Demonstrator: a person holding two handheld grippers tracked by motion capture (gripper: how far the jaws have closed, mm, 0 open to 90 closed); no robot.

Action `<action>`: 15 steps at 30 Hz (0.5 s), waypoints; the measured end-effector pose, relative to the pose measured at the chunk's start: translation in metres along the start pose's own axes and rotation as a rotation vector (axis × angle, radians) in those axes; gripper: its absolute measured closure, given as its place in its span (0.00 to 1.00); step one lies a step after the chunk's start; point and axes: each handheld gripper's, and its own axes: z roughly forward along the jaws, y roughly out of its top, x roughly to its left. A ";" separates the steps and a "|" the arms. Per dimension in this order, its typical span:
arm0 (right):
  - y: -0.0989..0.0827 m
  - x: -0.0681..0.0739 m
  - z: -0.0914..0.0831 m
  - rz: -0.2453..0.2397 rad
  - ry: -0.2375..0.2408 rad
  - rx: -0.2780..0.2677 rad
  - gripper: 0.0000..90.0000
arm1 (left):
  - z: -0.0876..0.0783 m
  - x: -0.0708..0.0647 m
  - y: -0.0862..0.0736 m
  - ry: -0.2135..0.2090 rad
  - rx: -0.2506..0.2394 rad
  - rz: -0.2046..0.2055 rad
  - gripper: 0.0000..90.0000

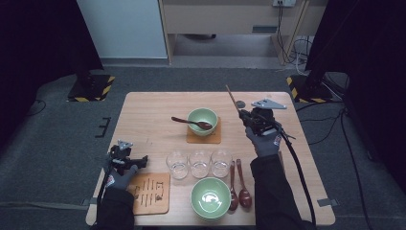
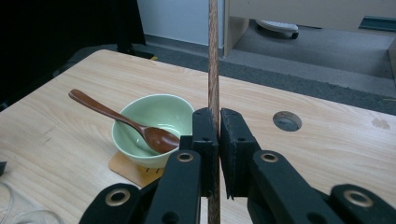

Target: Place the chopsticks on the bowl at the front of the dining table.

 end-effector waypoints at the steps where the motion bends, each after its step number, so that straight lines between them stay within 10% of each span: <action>1: 0.001 0.000 0.001 0.000 0.000 -0.001 0.95 | 0.000 0.000 0.000 0.000 0.000 0.000 0.00; 15: 0.016 0.007 0.024 -0.022 0.015 0.001 0.95 | 0.000 0.000 0.000 0.000 0.000 0.000 0.00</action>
